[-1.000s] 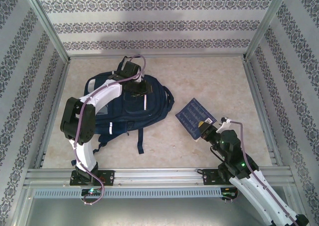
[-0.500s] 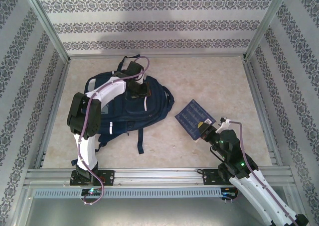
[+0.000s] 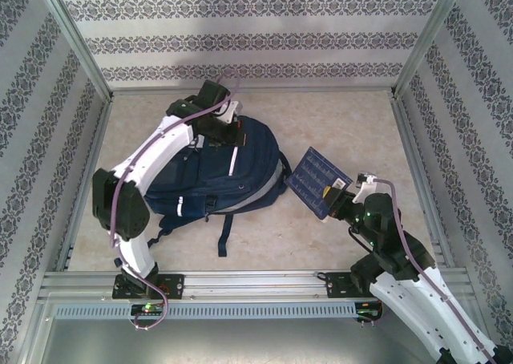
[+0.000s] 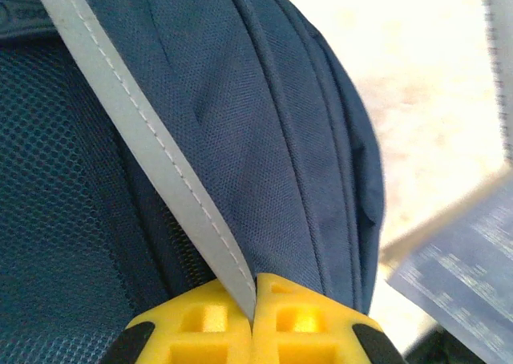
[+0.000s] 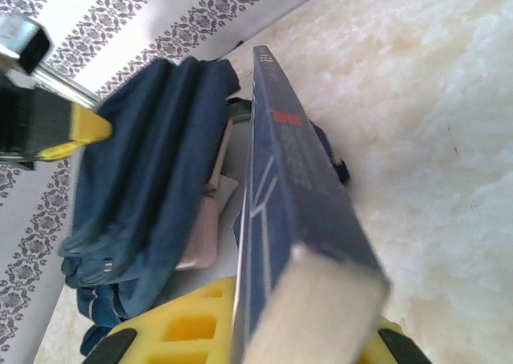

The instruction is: Pack the student bag

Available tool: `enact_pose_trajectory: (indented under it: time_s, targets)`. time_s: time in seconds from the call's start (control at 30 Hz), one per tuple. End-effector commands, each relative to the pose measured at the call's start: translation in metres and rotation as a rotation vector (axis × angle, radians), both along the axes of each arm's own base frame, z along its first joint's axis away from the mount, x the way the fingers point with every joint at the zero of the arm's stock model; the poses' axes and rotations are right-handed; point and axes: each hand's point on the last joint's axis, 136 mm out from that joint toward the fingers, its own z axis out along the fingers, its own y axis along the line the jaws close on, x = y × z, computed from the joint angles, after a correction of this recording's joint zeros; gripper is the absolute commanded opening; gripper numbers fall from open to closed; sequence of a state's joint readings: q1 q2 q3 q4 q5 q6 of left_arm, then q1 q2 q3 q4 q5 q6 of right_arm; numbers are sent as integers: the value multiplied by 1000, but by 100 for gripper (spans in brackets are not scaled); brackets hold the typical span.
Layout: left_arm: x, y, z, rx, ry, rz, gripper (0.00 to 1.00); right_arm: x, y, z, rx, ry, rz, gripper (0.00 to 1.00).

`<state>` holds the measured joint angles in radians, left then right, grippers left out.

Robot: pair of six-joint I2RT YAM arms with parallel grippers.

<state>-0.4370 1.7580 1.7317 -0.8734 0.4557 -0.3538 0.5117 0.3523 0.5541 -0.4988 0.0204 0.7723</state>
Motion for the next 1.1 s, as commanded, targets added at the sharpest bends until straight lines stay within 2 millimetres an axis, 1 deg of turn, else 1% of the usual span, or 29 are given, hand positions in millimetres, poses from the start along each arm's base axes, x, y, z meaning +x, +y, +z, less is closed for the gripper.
enact_pose_trajectory:
  time_s: [0.0, 0.13, 0.2, 0.27, 0.37, 0.43, 0.53, 0.67, 0.8, 0.87, 1.07]
  targets:
    - [-38, -12, 91, -141, -180, -149, 0, -5, 3, 27, 7, -49, 48, 0]
    - [-57, -1, 119, -139, -261, -182, 0, -11, 16, 37, 79, -25, 122, 0]
    - [-65, 2, 132, -171, -304, -193, 0, -15, 29, 40, 137, -6, 191, 0]
    - [-72, -1, 145, -219, -342, -216, 0, -16, 43, 40, 203, 23, 252, 0]
    - [-76, -6, 157, -277, -365, -248, 0, -16, 63, 41, 313, 81, 333, 0]
    - [-77, -11, 161, -311, -364, -269, 0, -12, 73, 42, 385, 99, 358, 0]
    - [-76, -16, 162, -334, -354, -279, 0, -4, 81, 38, 466, 134, 359, 0]
    - [-75, -19, 166, -365, -356, -279, 0, 5, 92, 24, 516, 184, 341, 0]
    - [-76, -23, 169, -403, -347, -290, 0, 18, 101, 21, 563, 181, 319, 0]
    - [-76, -24, 169, -410, -344, -295, 0, 23, 110, 18, 548, 185, 328, 0]
    - [-79, -27, 173, -430, -343, -314, 0, 45, 138, 0, 471, 236, 334, 0]
